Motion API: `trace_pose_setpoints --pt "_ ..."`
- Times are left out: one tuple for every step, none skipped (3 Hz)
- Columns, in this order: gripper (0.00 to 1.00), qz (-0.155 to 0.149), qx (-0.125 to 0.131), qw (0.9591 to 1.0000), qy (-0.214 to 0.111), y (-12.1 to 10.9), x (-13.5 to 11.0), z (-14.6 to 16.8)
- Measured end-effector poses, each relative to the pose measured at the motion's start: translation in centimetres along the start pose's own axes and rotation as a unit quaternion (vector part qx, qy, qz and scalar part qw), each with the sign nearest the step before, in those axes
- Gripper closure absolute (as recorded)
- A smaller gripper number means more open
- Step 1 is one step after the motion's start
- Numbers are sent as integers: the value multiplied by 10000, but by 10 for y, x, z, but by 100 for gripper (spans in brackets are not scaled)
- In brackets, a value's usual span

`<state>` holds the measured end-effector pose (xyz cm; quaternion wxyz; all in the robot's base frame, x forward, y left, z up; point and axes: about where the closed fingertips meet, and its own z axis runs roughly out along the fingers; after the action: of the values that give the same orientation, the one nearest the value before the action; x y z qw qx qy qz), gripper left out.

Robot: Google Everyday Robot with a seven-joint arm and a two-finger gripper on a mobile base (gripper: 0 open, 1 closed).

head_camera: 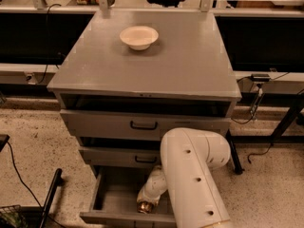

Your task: Pick orange can from bottom drawer and place on counter

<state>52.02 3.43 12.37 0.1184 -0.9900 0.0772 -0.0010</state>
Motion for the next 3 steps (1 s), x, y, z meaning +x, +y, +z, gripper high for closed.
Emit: trace_pose_setpoints --pt "62 21 134 9999 66 -1 5 -1" --pt "63 163 626 9974 317 -4 16 -26" --pt "56 181 1535 9850 771 -20 27 -80"
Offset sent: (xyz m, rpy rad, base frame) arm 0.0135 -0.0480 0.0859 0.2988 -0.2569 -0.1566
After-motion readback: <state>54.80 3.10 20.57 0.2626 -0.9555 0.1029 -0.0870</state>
